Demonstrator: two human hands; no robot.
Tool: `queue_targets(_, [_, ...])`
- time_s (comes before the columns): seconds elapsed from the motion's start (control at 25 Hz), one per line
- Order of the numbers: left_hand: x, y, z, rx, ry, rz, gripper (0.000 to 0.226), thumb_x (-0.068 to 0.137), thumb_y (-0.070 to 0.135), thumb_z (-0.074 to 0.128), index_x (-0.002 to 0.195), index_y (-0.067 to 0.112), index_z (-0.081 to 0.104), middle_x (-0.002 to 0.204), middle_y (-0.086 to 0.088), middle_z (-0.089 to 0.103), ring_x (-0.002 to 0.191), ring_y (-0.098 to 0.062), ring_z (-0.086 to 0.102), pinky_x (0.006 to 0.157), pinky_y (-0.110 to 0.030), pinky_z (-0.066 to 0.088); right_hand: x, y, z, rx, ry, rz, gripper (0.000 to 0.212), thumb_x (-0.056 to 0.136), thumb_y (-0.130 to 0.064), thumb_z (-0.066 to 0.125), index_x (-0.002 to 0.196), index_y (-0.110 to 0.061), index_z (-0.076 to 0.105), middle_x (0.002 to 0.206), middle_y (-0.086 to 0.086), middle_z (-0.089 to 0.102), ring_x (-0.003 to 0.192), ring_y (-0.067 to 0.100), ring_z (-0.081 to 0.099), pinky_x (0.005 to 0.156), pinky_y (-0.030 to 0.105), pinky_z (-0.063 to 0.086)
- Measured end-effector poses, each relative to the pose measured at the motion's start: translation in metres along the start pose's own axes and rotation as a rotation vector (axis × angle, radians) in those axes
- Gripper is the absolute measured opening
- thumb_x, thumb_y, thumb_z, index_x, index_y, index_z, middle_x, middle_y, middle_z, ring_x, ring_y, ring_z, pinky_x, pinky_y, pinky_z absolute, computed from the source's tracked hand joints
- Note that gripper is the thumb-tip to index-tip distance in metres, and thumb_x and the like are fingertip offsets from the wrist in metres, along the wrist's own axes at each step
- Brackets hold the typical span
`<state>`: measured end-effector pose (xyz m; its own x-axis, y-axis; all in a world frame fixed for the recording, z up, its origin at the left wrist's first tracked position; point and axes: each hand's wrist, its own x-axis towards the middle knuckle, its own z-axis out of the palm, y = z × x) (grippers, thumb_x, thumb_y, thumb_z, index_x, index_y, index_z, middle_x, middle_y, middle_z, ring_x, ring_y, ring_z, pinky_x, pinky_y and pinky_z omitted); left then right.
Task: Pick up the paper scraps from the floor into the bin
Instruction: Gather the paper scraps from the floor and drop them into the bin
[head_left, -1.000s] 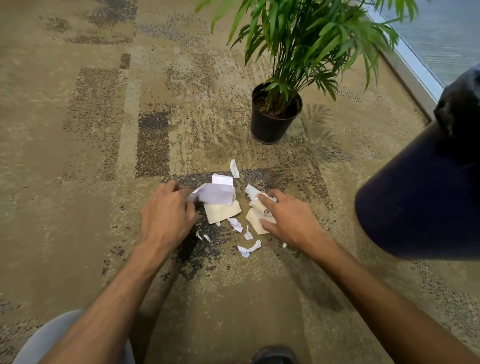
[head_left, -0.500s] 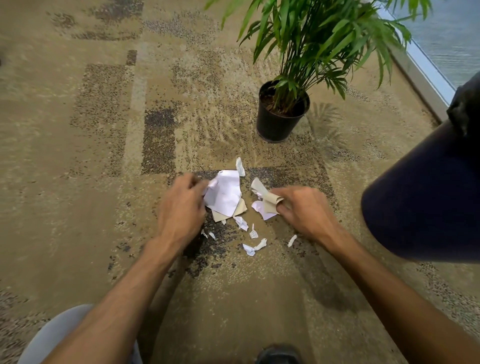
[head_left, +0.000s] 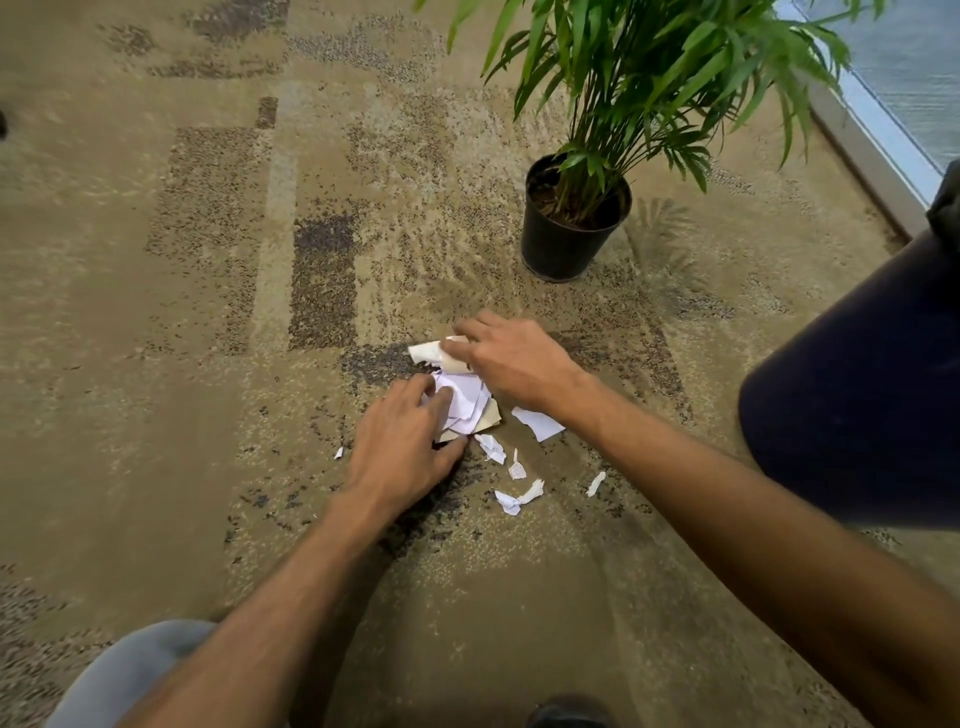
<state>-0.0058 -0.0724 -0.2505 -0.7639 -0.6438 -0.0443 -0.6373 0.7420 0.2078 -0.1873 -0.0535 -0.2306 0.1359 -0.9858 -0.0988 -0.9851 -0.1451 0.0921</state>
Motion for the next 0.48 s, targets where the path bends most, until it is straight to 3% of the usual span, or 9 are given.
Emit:
queue_targets(0.12, [0.001, 0.001, 0.001, -0.012, 0.027, 0.005, 0.045, 0.09, 0.046, 0.052, 0.125, 0.019, 0.057, 0.122, -0.001, 0.054, 0.098, -0.014, 0.049, 0.075, -0.028, 0.038, -0.009, 0.001, -0.001, 0.176, -0.154, 0.042, 0.066, 0.091, -0.022, 0.05, 0.152, -0.023, 0.026, 0.159, 0.006, 0.024, 0.141, 0.024, 0.031, 0.106, 0.04, 0.039])
queue_targets(0.24, [0.001, -0.002, 0.001, -0.049, 0.066, -0.015, 0.039, 0.092, 0.04, 0.049, 0.123, 0.02, 0.062, 0.122, -0.002, 0.058, 0.1, -0.015, 0.052, 0.077, -0.029, 0.035, -0.014, 0.002, -0.004, 0.186, -0.293, 0.039, 0.087, 0.083, -0.031, 0.063, 0.155, -0.027, 0.014, 0.163, -0.001, 0.011, 0.146, 0.021, 0.019, 0.111, 0.04, 0.034])
queue_targets(0.32, [0.002, -0.005, 0.001, -0.067, 0.091, -0.018, 0.036, 0.093, 0.035, 0.048, 0.122, 0.019, 0.063, 0.122, -0.003, 0.061, 0.102, -0.016, 0.054, 0.083, -0.033, 0.041, -0.013, 0.004, -0.004, 0.172, -0.25, 0.042, 0.084, 0.085, -0.025, 0.067, 0.154, -0.028, 0.018, 0.162, -0.003, 0.016, 0.144, 0.021, 0.024, 0.109, 0.04, 0.036])
queue_targets(0.48, [0.005, -0.008, -0.001, -0.092, 0.153, -0.028, 0.03, 0.095, 0.025, 0.048, 0.119, 0.015, 0.063, 0.115, -0.002, 0.065, 0.097, -0.017, 0.057, 0.08, -0.033, 0.043, -0.014, 0.006, 0.004, 0.139, -0.069, 0.018, 0.056, 0.094, -0.018, 0.058, 0.146, -0.025, 0.041, 0.151, -0.002, 0.041, 0.127, 0.02, 0.049, 0.094, 0.035, 0.049])
